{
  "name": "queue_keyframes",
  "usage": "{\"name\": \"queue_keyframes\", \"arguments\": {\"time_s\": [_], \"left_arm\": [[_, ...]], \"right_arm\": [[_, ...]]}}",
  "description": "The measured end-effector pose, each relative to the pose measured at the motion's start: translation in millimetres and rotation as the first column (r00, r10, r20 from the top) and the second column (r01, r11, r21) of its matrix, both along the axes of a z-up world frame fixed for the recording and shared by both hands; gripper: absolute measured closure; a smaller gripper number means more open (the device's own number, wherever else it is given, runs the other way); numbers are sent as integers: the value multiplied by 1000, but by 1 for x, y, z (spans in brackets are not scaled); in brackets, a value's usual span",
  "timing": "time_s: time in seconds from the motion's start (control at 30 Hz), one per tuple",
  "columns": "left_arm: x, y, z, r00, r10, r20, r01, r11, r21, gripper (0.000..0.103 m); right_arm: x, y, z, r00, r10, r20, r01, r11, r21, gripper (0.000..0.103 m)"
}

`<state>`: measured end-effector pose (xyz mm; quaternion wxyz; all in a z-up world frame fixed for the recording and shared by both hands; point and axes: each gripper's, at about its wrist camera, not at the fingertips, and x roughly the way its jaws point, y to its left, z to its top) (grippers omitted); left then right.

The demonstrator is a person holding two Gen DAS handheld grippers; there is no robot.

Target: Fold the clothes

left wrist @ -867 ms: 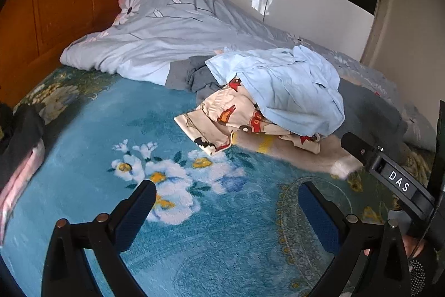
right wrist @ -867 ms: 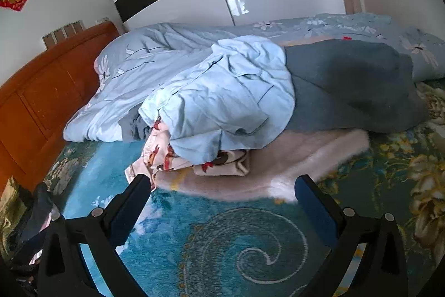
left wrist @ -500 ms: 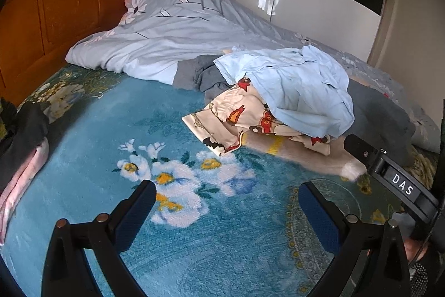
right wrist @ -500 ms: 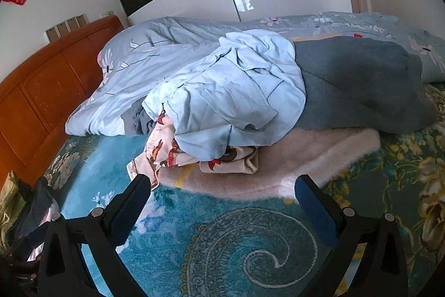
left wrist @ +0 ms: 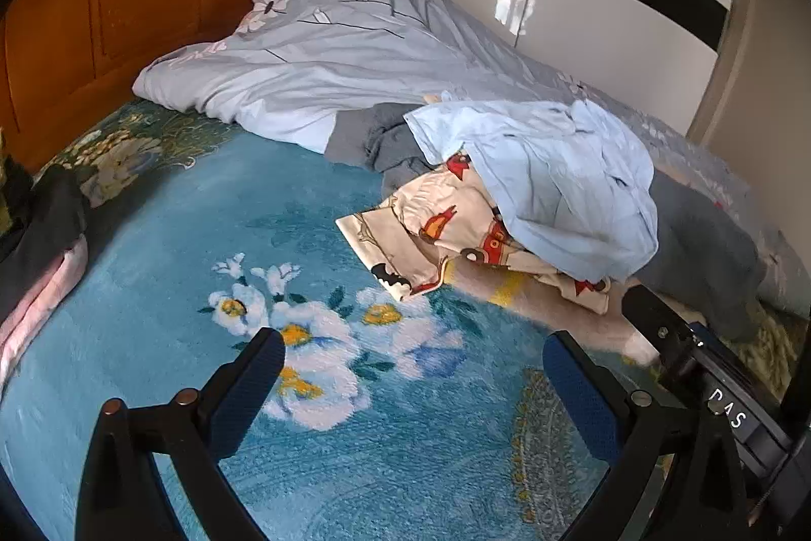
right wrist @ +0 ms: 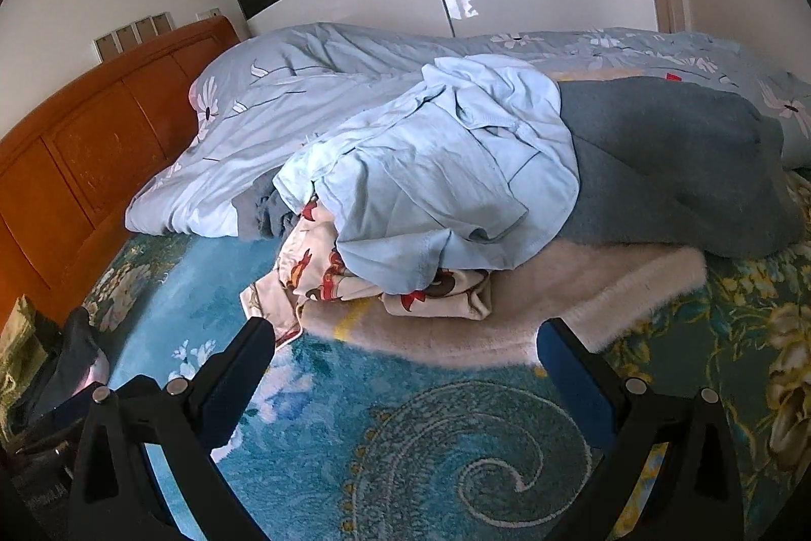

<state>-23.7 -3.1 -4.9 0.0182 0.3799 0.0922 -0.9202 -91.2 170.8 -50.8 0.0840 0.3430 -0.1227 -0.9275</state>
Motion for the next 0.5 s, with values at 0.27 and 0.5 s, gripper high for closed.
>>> {"name": "queue_keyframes", "arguments": {"time_s": [0.27,0.5], "left_arm": [[-8,3,-15,999,-8,41,9,1000,-12,0],[-13,3,-20,998,-6,59,7,1000,-11,0]], "right_arm": [[-5,-2,-8,1000,-2,20,1,1000,12,0],[-11,-1,-14,999,-5,38,4,1000,9,0]]}}
